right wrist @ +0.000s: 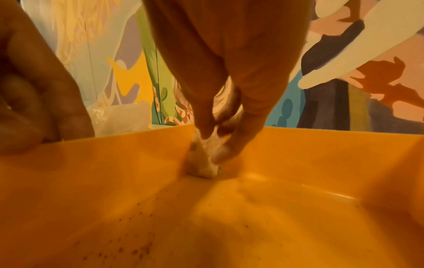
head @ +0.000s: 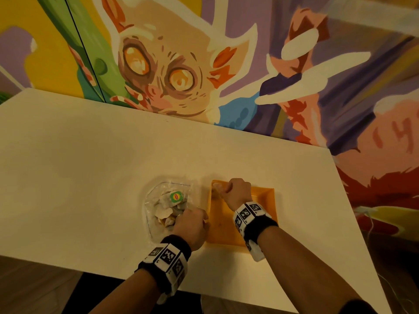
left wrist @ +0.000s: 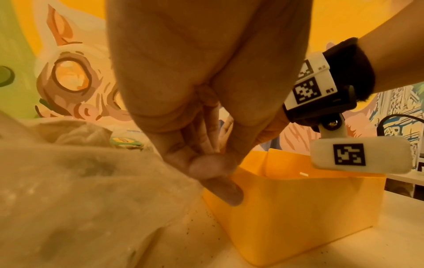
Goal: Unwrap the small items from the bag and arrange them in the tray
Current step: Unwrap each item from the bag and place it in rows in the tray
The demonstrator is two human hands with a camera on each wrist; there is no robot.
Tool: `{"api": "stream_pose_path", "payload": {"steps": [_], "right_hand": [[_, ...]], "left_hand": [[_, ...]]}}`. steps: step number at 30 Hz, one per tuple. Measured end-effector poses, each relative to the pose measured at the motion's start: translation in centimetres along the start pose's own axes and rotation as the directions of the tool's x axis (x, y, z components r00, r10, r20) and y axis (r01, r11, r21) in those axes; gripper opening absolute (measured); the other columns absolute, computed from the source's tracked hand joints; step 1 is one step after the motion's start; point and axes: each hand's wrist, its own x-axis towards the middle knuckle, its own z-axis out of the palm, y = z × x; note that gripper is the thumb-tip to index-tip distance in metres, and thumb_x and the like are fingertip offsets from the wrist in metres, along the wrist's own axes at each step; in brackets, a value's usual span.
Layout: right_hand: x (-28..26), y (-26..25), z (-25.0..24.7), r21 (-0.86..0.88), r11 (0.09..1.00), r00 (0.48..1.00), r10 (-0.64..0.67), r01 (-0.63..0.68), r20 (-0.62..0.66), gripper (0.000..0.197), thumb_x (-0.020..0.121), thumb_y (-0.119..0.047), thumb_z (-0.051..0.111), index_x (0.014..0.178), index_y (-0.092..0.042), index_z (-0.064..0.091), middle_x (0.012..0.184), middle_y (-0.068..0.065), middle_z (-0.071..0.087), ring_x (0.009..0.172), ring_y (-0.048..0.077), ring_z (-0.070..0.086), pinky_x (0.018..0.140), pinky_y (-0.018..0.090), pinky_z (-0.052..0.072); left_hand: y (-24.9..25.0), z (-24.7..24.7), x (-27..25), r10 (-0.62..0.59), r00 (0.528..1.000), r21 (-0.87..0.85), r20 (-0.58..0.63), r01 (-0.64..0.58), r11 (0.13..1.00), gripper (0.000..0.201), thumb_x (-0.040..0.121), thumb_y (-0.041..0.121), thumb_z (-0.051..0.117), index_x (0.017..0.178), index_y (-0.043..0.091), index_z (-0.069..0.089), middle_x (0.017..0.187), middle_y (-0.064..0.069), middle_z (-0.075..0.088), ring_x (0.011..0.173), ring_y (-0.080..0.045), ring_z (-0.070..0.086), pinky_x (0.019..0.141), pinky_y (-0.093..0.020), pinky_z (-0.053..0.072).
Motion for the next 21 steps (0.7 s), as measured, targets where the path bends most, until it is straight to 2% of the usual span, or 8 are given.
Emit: {"api": "stream_pose_path", "payload": {"steps": [2,4,7,10,12,15,18,21], "right_hand": [[0.0,0.0,0.1,-0.173,0.984,0.994,0.062,-0.046,0.091,0.043,0.082,-0.046,0.07,0.094,-0.005,0.067,0.096,0.009,0.068,0.093,0.024,0.064,0.074,0.03,0.053],[-0.2,-0.3,0.2,-0.252,0.966,0.987,0.1,-0.066,0.125,0.044,0.084,-0.043,0.069,0.102,-0.003,0.061,0.103,0.012,0.065,0.098,0.027,0.062,0.07,0.028,0.047],[0.0,-0.9,0.4,-0.18,0.976,0.983,0.147,-0.126,0.113,0.045,0.089,-0.052,0.057,0.088,-0.008,0.052,0.097,0.012,0.061,0.077,0.026,0.054,0.055,0.03,0.039],[0.6,-1.5,0.7,-0.126,0.978,0.977,0.179,-0.164,0.117,0.045,0.091,-0.051,0.052,0.088,-0.006,0.049,0.11,0.02,0.061,0.074,0.029,0.049,0.044,0.027,0.027],[0.9,-1.8,0.8,-0.089,0.98,0.975,0.187,-0.177,0.117,0.041,0.093,-0.044,0.054,0.092,-0.003,0.055,0.111,0.021,0.06,0.076,0.032,0.051,0.044,0.027,0.027],[1.3,-1.9,1.1,-0.097,0.977,0.971,0.202,-0.191,0.126,0.033,0.095,-0.035,0.057,0.096,-0.001,0.059,0.113,0.02,0.061,0.092,0.037,0.062,0.051,0.029,0.037],[1.2,-2.2,1.2,-0.099,0.973,0.97,0.219,-0.209,0.108,0.032,0.096,-0.027,0.056,0.106,0.003,0.06,0.115,0.021,0.06,0.099,0.038,0.062,0.064,0.03,0.045],[1.1,-2.2,1.1,-0.183,0.961,0.968,0.229,-0.207,0.105,0.025,0.096,-0.015,0.052,0.114,0.002,0.056,0.122,0.02,0.056,0.108,0.035,0.059,0.08,0.034,0.05]], "left_hand": [[0.1,0.0,0.0,-0.006,1.0,0.002,-0.003,0.006,1.0,0.027,0.096,0.028,0.053,0.12,0.02,0.061,0.116,-0.002,0.064,0.104,-0.02,0.061,0.094,-0.038,0.052],[0.1,0.0,0.1,-0.004,1.0,0.007,-0.005,0.004,1.0,0.027,0.096,0.026,0.053,0.121,0.02,0.061,0.117,-0.002,0.064,0.104,-0.019,0.061,0.094,-0.038,0.052],[0.0,0.0,0.1,0.004,1.0,0.016,0.001,-0.004,1.0,0.027,0.096,0.023,0.053,0.122,0.02,0.062,0.116,0.0,0.065,0.103,-0.018,0.062,0.094,-0.036,0.052],[-0.1,0.0,0.3,0.029,1.0,0.029,0.009,-0.029,0.999,0.028,0.095,0.02,0.052,0.121,0.018,0.063,0.113,0.0,0.067,0.1,-0.016,0.063,0.092,-0.034,0.053],[-0.1,-0.2,0.4,0.032,0.999,0.028,0.023,-0.032,0.999,0.027,0.095,0.019,0.052,0.12,0.018,0.063,0.113,0.0,0.067,0.1,-0.017,0.063,0.091,-0.034,0.053],[-0.1,-0.2,0.6,0.036,0.999,0.039,0.03,-0.037,0.999,0.028,0.095,0.019,0.052,0.12,0.018,0.063,0.113,0.0,0.067,0.1,-0.017,0.063,0.09,-0.035,0.054],[-0.2,-0.1,0.7,0.039,0.999,0.044,0.022,-0.04,0.998,0.029,0.095,0.019,0.052,0.121,0.018,0.063,0.112,0.0,0.067,0.099,-0.016,0.063,0.089,-0.034,0.054],[-0.3,0.0,0.8,0.02,0.999,0.041,0.035,-0.022,0.999,0.029,0.095,0.022,0.052,0.122,0.019,0.062,0.115,-0.001,0.065,0.1,-0.017,0.062,0.09,-0.035,0.054]]}}
